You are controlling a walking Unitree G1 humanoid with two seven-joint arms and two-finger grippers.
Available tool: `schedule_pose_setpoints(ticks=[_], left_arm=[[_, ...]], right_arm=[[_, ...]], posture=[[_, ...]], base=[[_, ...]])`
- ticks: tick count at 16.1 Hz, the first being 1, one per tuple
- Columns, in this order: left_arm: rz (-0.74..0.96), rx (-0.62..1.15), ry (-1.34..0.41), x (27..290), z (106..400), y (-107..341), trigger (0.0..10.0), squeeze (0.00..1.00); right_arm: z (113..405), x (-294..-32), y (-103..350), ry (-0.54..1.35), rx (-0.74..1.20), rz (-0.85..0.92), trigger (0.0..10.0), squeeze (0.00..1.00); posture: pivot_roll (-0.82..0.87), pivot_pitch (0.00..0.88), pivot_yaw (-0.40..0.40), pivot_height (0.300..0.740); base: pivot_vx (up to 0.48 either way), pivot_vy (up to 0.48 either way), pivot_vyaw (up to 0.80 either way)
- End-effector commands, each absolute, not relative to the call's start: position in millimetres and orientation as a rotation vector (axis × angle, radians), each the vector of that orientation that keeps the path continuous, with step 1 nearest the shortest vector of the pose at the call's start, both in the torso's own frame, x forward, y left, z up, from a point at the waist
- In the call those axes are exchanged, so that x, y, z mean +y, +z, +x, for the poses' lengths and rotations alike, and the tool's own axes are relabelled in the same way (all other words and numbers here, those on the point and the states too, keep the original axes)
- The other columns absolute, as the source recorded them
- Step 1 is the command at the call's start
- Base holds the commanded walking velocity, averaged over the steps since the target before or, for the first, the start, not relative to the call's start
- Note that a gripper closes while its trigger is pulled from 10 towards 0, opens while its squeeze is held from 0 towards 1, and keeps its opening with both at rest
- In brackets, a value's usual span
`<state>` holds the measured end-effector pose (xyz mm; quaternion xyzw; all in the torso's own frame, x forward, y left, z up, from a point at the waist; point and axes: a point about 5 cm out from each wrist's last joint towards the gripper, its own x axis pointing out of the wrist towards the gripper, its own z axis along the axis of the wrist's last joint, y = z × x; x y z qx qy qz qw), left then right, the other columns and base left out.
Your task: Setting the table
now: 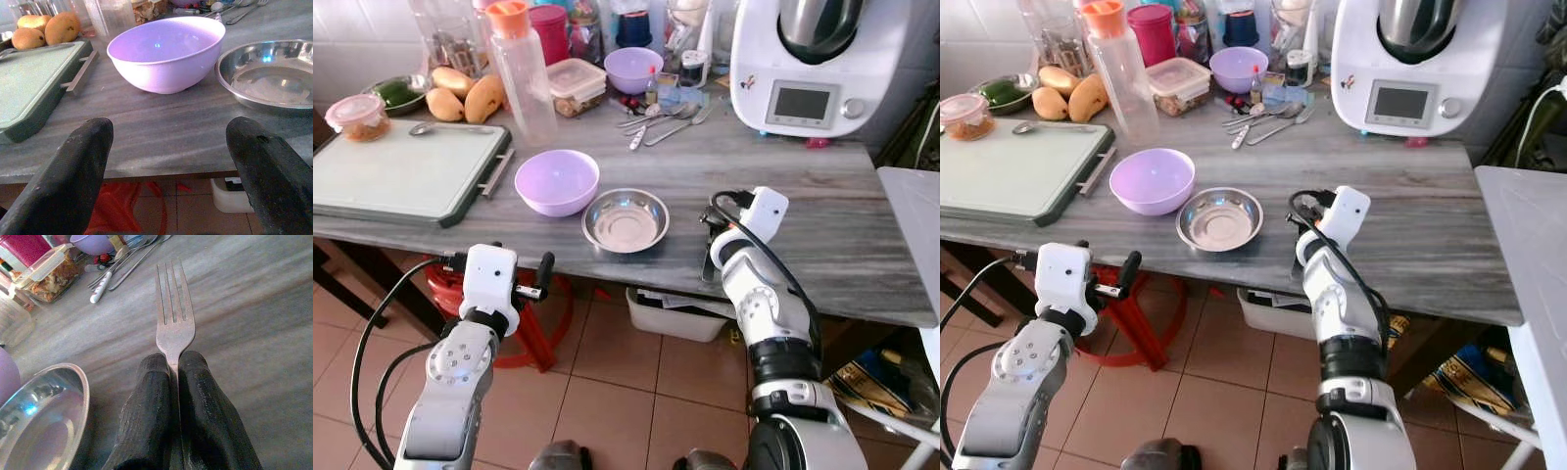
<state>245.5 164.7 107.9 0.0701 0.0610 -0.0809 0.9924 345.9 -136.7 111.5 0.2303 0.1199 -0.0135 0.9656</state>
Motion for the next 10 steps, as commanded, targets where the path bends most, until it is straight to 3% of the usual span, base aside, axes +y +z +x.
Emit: schedule_pose_setpoints(ticks=[1,10], left_arm=[[0.144,0.115,-0.171,163.9,246.0,111.5,10.0,0.0],[0.13,0.124,-0.19,159.1,245.8,110.9,10.0,0.0]], right_arm=[[350.9,-130.4,116.8,-0.014,0.239,0.475,10.0,0.0],[361.6,-120.4,106.2,-0.069,0.343,0.51,10.0,0.0]], posture=[[0.05,0.022,0.066,0.74],[0.05,0.027,0.06,0.74]], base=[[0.0,0.0,0.0],[0.0,0.0,0.0]])
